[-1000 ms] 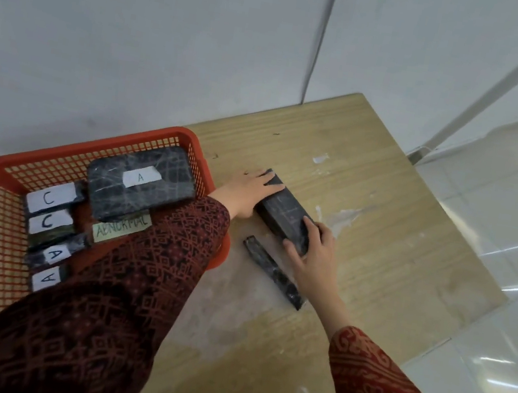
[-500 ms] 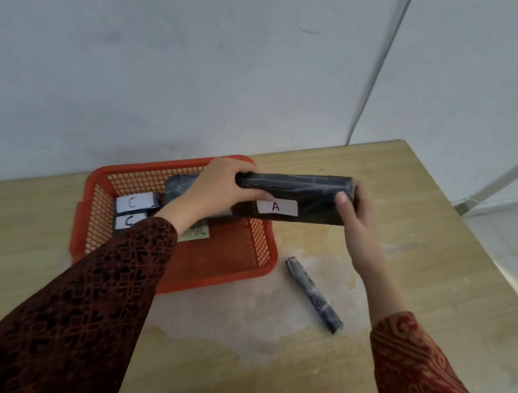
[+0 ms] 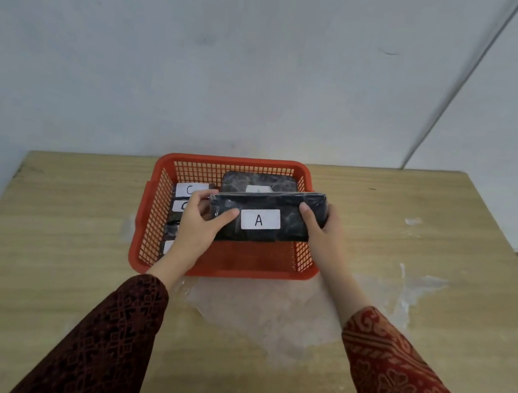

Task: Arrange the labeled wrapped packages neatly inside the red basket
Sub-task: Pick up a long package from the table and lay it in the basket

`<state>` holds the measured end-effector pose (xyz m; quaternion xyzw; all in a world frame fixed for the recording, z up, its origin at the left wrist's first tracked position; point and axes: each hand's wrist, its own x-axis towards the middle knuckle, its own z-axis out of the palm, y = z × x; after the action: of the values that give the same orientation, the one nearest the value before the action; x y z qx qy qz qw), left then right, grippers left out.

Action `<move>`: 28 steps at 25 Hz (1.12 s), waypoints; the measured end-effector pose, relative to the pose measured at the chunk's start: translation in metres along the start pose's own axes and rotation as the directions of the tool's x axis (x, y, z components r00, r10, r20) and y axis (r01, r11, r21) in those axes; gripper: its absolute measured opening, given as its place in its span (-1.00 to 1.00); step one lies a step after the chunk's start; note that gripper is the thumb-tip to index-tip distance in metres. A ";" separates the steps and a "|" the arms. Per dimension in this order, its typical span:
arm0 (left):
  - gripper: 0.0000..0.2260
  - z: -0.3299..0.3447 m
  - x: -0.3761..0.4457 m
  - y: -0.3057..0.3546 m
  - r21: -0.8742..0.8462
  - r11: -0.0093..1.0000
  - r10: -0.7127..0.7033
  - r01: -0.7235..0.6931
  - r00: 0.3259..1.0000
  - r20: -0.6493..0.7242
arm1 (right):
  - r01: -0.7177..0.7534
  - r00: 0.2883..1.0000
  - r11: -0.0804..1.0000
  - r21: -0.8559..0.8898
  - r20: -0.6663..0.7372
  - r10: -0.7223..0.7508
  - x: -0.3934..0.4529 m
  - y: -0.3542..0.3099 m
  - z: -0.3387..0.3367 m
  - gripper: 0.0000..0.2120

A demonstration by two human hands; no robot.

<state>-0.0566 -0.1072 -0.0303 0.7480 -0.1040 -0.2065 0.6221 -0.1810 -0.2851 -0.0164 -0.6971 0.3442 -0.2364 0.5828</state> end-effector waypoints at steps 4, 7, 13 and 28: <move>-0.51 -0.009 0.001 -0.025 0.090 0.990 -0.107 0.107 0.994 0.001 | -0.001 0.999 0.939 -0.345 0.043 0.016 -0.009 0.011 0.014 -0.54; -0.43 -0.013 0.006 -0.037 0.137 0.972 -0.194 0.191 0.981 0.007 | 0.082 0.993 0.827 -0.557 0.112 -0.023 -0.018 0.017 0.022 -0.38; -0.44 -0.015 0.015 -0.051 0.376 0.893 -0.244 0.247 0.968 -0.057 | 0.156 0.951 0.525 -0.836 0.271 0.148 -0.020 0.026 0.035 -0.31; -0.20 0.007 0.011 -0.048 0.651 0.759 -0.100 0.031 0.993 0.069 | 0.224 0.907 0.525 -0.821 0.372 0.195 -0.007 0.047 0.040 -0.46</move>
<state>-0.0545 -0.1078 -0.0800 0.9088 -0.1735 -0.2163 0.3117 -0.1658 -0.2578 -0.0706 -0.9277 0.2753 0.1125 0.2258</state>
